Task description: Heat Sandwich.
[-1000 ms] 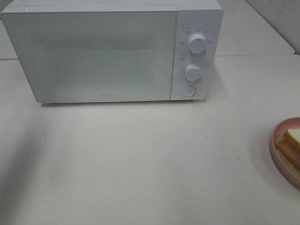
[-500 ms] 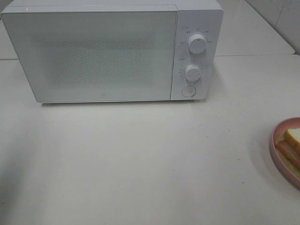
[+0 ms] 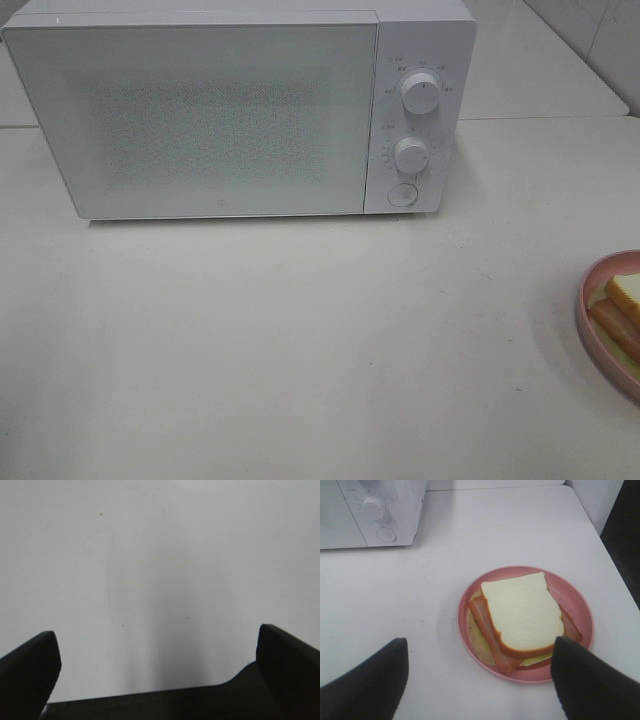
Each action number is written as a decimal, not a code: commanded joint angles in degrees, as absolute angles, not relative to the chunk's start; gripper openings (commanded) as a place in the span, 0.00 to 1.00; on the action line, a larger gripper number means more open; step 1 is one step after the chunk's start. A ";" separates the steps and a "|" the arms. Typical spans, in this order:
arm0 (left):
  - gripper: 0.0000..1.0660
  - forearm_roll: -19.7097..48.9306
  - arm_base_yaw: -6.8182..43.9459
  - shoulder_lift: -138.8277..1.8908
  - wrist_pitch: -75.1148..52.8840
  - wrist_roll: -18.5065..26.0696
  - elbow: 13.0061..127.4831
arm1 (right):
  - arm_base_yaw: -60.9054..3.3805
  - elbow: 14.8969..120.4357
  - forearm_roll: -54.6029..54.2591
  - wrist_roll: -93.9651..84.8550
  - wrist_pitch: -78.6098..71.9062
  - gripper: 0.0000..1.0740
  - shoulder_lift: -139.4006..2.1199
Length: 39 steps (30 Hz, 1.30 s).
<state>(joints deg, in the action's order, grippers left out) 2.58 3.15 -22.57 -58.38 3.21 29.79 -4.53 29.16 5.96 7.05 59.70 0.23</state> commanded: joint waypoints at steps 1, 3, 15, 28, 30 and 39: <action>0.93 3.44 3.04 -16.79 -59.42 2.92 28.48 | -4.01 28.88 6.02 6.30 59.70 0.71 1.78; 0.93 3.50 3.04 -11.75 -59.47 2.86 28.25 | -4.01 28.88 6.02 6.30 59.70 0.71 1.78; 0.93 3.90 3.04 1.49 -59.42 2.92 28.19 | -4.01 28.88 6.02 6.30 59.70 0.71 1.78; 0.93 3.90 2.98 1.60 -59.42 2.92 28.19 | -4.01 28.88 6.02 6.30 59.70 0.71 1.43; 0.93 3.90 2.98 1.60 -59.42 2.92 28.19 | -4.01 28.88 6.02 6.30 59.70 0.71 1.43; 0.93 3.90 2.98 1.49 -59.42 2.92 28.19 | -4.01 28.88 6.02 6.30 59.70 0.71 1.43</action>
